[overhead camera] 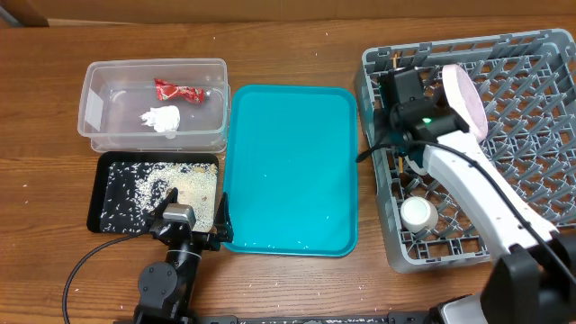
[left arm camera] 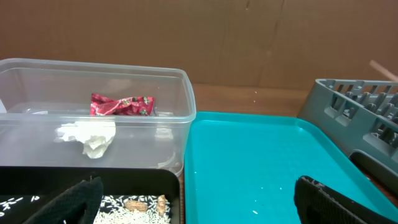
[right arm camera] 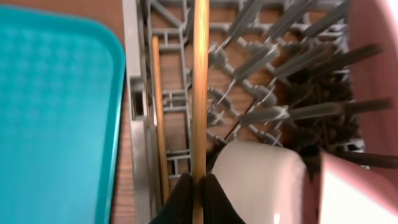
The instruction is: Sort waste into correct bins and load items into the dishwasher
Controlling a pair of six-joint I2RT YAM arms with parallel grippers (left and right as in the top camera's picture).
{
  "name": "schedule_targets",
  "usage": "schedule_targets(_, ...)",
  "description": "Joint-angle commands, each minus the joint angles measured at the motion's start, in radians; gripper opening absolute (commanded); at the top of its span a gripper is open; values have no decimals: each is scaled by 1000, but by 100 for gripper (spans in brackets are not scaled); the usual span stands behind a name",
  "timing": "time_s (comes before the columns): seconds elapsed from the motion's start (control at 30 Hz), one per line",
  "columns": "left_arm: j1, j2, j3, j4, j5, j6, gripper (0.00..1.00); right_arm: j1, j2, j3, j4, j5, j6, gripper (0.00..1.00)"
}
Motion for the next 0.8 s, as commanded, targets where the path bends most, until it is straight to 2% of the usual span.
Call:
schedule_targets(0.0,10,-9,-3,3,-11,18,100,7,-11,9,0,-53,-14,25)
schedule_targets(0.03,10,-9,-3,3,-11,18,100,11,-21,12,-2,-54,0,32)
schedule_targets(0.07,10,-9,-3,3,-11,18,100,13,-32,16,-7,-53,18,34)
schedule_targets(0.23,10,-9,-3,3,-11,18,100,16,-151,66,-68,-79,69,36)
schedule_targets(0.3,10,-9,-3,3,-11,18,100,16,-220,84,-92,-140,69,38)
schedule_targets(0.43,10,-9,-3,3,-11,18,100,17,-415,92,-145,-323,69,47)
schedule_targets(0.47,10,-9,-3,3,-11,18,100,17,-462,92,-158,-356,69,57)
schedule_targets(0.5,10,-9,-3,3,-11,18,100,17,-507,92,-169,-382,69,74)
schedule_targets(0.53,10,-9,-3,3,-11,18,100,17,-542,92,-176,-400,70,100)
schedule_targets(0.77,10,-9,-3,3,-11,18,100,17,-752,92,-226,-455,70,100)
